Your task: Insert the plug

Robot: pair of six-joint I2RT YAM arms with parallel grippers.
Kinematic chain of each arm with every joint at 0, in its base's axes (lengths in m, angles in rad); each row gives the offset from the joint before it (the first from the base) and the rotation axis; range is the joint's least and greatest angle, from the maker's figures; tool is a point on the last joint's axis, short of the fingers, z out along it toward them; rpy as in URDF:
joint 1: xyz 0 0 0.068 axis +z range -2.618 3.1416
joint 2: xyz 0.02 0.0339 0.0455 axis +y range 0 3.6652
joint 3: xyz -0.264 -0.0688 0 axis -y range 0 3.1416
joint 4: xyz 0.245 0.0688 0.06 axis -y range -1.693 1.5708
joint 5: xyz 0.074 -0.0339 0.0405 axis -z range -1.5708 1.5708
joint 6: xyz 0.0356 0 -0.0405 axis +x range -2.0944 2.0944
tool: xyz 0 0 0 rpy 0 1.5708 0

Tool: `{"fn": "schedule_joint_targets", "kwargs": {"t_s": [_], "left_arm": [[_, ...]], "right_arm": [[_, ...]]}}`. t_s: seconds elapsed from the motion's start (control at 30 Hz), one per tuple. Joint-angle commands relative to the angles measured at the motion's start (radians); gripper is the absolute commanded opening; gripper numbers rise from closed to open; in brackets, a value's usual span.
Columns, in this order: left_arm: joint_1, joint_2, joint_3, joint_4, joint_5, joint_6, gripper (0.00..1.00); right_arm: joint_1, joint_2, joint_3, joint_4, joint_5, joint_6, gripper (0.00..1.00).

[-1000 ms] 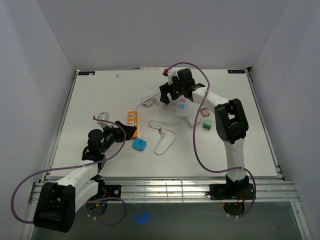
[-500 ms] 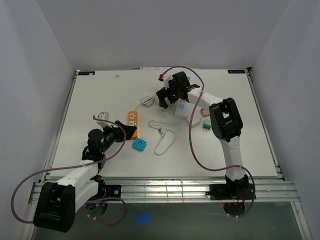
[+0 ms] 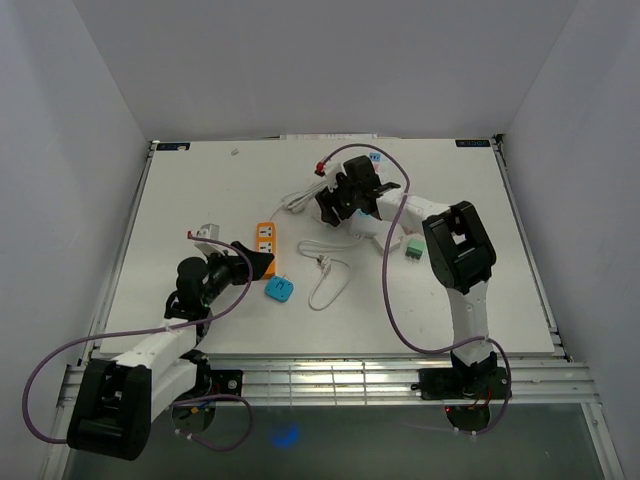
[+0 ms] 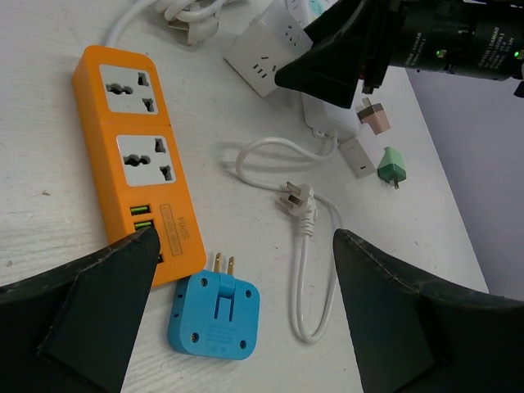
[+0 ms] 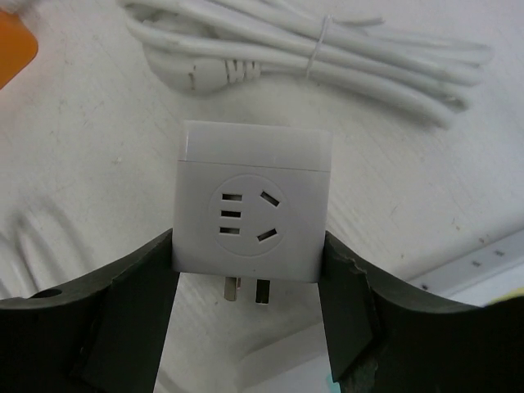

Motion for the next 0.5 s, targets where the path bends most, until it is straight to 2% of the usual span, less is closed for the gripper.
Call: {"fn": "schedule_joint_targets", "kwargs": {"t_s": [0.0,0.2,0.47], "left_arm": [[-0.003,0.013,0.039,0.002,0.012,-0.002,0.98],[-0.004,0.030,0.093,-0.043,0.062,-0.071,0.98],[-0.003,0.082,0.243,-0.223,0.200,-0.239,0.98]], "right_arm": [[0.010,-0.148,-0.082,0.131,-0.041,-0.005,0.42],[0.049,-0.358,-0.348,0.288,-0.036,0.013,0.40],[0.129,-0.579,-0.550,0.364,-0.011,0.018,0.38]]}}
